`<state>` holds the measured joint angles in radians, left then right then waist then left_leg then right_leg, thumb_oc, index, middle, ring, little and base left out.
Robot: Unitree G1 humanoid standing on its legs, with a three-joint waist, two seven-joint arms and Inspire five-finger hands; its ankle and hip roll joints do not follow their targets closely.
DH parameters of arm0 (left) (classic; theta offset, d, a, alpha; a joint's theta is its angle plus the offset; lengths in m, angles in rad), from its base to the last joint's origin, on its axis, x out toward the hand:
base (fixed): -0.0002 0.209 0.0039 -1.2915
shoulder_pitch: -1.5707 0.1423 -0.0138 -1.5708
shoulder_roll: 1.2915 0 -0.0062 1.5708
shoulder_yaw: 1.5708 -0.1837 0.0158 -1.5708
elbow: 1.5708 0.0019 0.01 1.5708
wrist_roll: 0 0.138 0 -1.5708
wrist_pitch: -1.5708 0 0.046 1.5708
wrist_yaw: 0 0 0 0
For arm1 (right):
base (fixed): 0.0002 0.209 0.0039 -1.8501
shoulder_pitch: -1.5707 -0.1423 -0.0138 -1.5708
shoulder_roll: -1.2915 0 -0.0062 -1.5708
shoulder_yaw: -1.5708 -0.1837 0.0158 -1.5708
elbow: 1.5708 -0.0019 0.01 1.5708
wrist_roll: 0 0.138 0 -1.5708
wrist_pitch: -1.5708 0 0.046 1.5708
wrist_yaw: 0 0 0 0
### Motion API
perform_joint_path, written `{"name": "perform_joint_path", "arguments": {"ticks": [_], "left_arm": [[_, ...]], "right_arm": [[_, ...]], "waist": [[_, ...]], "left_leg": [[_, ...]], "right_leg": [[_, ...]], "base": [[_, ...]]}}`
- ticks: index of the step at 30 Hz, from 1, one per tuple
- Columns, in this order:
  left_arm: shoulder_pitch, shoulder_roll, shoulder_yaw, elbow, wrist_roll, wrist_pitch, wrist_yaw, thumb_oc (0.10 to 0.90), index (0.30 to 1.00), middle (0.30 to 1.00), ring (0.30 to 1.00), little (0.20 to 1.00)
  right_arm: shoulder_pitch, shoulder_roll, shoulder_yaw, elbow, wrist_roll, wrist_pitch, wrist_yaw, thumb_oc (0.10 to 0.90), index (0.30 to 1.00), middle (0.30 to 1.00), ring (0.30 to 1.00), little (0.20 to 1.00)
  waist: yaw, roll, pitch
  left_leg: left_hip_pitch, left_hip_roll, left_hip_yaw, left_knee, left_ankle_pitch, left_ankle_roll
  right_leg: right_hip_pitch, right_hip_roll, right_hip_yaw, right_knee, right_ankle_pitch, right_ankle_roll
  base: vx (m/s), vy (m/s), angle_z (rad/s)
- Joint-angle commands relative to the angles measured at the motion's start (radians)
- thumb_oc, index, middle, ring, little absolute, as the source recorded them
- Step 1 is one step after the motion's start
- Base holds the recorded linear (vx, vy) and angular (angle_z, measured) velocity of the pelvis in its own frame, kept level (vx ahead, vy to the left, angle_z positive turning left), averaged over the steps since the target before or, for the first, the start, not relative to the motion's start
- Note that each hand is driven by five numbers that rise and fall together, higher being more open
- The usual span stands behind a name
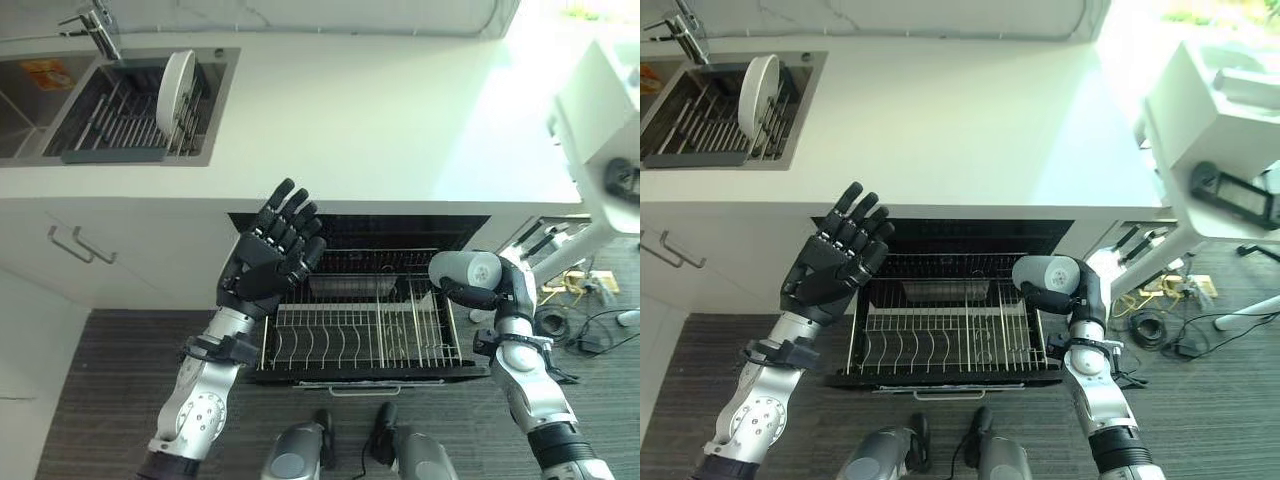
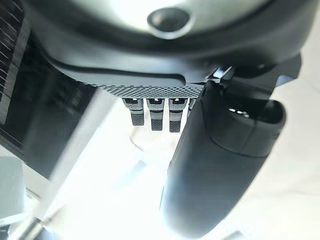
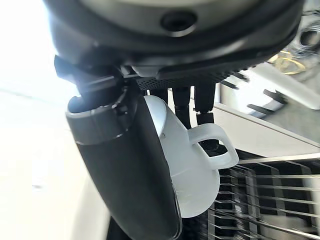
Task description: Place the dishes in the dishwasher.
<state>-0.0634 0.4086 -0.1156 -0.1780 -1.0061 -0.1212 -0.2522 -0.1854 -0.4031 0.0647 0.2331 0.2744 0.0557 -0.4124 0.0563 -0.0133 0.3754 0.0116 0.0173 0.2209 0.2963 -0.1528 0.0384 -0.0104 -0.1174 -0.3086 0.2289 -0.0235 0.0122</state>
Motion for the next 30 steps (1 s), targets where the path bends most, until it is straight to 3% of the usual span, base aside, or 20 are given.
{"name": "perform_joint_path", "arguments": {"ticks": [1, 8, 15, 17, 19, 21, 24, 30], "left_arm": [[-0.033, -0.027, -0.004, -0.120, 0.023, -0.098, -0.026, 0.800, 0.900, 0.900, 0.900, 0.900], [-0.020, -0.039, 0.029, -0.107, 0.027, -0.035, -0.031, 0.800, 0.900, 0.900, 0.900, 0.900], [0.038, -0.050, 0.059, -0.125, 0.047, 0.055, -0.031, 0.800, 0.900, 0.900, 0.900, 0.900], [0.039, -0.045, 0.055, -0.128, 0.051, 0.069, -0.031, 0.800, 0.900, 0.900, 0.900, 0.900], [-0.005, -0.024, 0.028, -0.115, 0.047, 0.040, -0.022, 0.800, 0.900, 0.900, 0.900, 0.900], [-0.140, 0.028, -0.025, -0.073, 0.016, -0.021, 0.003, 0.800, 0.900, 0.900, 0.900, 0.900], [-0.264, 0.070, -0.041, -0.044, -0.014, -0.060, 0.018, 0.800, 0.900, 0.900, 0.900, 0.900], [-0.297, 0.091, -0.047, -0.034, -0.024, -0.067, 0.008, 0.800, 0.900, 0.900, 0.900, 0.900]], "right_arm": [[-0.072, -0.064, -0.029, -0.029, -0.048, -0.045, -0.004, 0.400, 0.300, 0.300, 0.300, 0.300], [-0.042, -0.039, -0.045, -0.013, -0.057, -0.001, 0.034, 0.400, 0.300, 0.300, 0.300, 0.300], [0.019, 0.000, -0.040, 0.000, -0.088, 0.037, 0.076, 0.400, 0.300, 0.300, 0.300, 0.300], [0.018, -0.001, -0.029, 0.011, -0.085, 0.035, 0.071, 0.400, 0.300, 0.300, 0.300, 0.300], [-0.024, -0.020, -0.005, 0.039, -0.063, 0.010, 0.045, 0.400, 0.300, 0.300, 0.300, 0.300], [-0.181, -0.065, 0.045, 0.118, -0.018, -0.010, -0.005, 0.400, 0.300, 0.300, 0.300, 0.300], [-0.364, -0.103, 0.095, 0.188, 0.010, 0.001, -0.038, 0.400, 0.300, 0.300, 0.300, 0.300], [-0.435, -0.164, 0.119, 0.240, 0.048, -0.018, -0.033, 0.400, 0.300, 0.300, 0.300, 0.300]], "waist": [[0.015, 0.021, -0.173], [0.015, 0.016, -0.209], [0.014, 0.017, -0.206], [0.015, 0.019, -0.181], [0.017, 0.023, -0.150], [0.022, 0.036, -0.085], [0.022, 0.051, -0.003], [0.029, 0.053, 0.039]], "left_leg": [[0.013, 0.048, -0.064, 0.004, -0.092, -0.068], [0.053, 0.045, -0.060, 0.004, -0.121, -0.059], [0.051, 0.048, -0.058, 0.004, -0.130, -0.060], [0.031, 0.049, -0.061, 0.004, -0.122, -0.064], [-0.017, 0.048, -0.073, 0.004, -0.109, -0.068], [-0.119, 0.040, -0.094, 0.004, -0.084, -0.066], [-0.210, 0.024, -0.113, 0.004, -0.063, -0.058], [-0.259, 0.023, -0.119, 0.004, -0.047, -0.053]], "right_leg": [[0.055, -0.017, 0.009, 0.071, -0.186, 0.085], [0.090, -0.010, 0.024, 0.071, -0.213, 0.078], [0.082, -0.018, 0.026, 0.071, -0.205, 0.088], [0.059, -0.023, 0.026, 0.071, -0.194, 0.094], [0.008, -0.029, 0.028, 0.071, -0.181, 0.099], [-0.095, -0.033, 0.034, 0.071, -0.154, 0.104], [-0.184, -0.026, 0.053, 0.071, -0.133, 0.099], [-0.231, -0.026, 0.054, 0.071, -0.116, 0.096]], "base": [[0.12, 0.031, -0.11], [0.12, 0.009, -0.09], [0.15, -0.032, 0.01], [0.00, -0.070, 0.03], [-0.29, -0.089, 0.07], [-0.60, -0.064, 0.14], [-0.46, -0.019, 0.09], [-0.14, -0.032, 0.04]]}}
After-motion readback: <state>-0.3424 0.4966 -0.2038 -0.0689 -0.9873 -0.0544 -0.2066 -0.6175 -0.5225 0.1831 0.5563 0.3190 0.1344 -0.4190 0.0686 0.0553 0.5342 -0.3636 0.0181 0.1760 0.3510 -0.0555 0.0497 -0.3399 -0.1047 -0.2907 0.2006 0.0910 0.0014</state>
